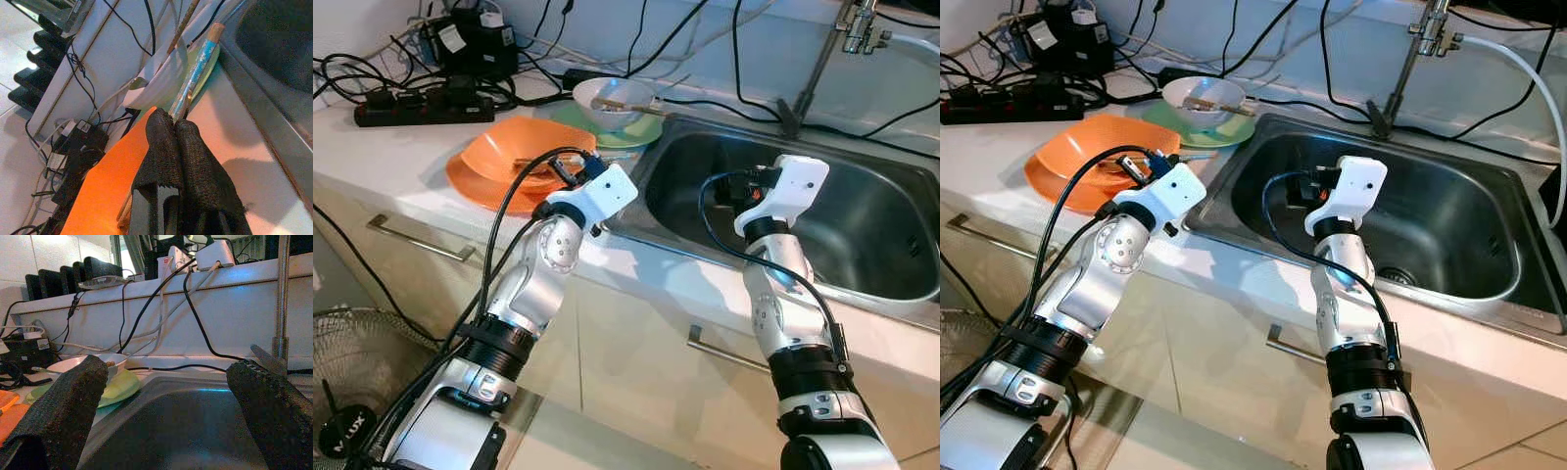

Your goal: Kitchen organization

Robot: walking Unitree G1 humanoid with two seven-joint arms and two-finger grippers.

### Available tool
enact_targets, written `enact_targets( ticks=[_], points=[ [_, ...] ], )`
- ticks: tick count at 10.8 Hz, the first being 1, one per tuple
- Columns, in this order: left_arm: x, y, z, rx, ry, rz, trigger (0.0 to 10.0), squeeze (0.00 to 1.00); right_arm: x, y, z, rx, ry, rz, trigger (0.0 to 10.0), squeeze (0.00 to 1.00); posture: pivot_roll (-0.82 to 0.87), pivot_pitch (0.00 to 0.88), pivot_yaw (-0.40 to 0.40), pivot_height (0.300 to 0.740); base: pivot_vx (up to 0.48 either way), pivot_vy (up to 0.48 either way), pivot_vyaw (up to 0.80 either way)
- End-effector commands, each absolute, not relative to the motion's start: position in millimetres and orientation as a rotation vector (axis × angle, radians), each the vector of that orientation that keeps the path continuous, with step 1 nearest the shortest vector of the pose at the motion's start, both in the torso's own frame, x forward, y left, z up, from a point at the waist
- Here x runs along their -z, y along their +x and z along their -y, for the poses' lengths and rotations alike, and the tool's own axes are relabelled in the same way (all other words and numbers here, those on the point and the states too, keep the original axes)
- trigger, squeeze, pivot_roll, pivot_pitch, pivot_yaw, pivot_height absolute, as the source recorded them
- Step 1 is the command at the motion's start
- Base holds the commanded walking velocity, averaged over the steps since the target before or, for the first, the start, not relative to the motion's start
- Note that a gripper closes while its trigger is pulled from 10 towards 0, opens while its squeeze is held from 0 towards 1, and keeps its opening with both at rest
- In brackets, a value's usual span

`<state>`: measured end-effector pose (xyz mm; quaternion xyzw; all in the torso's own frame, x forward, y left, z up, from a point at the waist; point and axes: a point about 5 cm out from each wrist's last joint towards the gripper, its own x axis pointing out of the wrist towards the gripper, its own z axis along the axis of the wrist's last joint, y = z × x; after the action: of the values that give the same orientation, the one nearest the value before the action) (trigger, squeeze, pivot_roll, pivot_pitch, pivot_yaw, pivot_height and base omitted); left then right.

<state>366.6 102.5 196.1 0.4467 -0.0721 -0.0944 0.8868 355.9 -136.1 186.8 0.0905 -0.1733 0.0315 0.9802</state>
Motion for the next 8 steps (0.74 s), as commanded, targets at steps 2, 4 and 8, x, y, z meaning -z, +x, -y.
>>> enact_targets(
  ticks=[2,4,8],
  points=[
    [-204.0,369.4,-99.3,0.187,0.938,0.170,0.0,0.00,-191.5,356.6,138.4,-0.060,0.187,0.365,10.0,0.00,0.19,0.016,-0.054,0.725,0.000,0.000,0.00],
    [-203.8,369.5,-97.9,0.195,0.938,0.179,0.0,0.00,-191.1,356.7,137.7,-0.062,0.189,0.363,10.0,0.00,0.19,0.015,-0.055,0.725,0.000,0.000,0.00],
    [-202.4,369.4,-97.7,0.204,0.941,0.177,0.0,0.00,-190.8,356.9,137.3,-0.061,0.190,0.361,10.0,0.00,0.19,0.014,-0.054,0.725,0.000,0.000,0.00]
  ],
)
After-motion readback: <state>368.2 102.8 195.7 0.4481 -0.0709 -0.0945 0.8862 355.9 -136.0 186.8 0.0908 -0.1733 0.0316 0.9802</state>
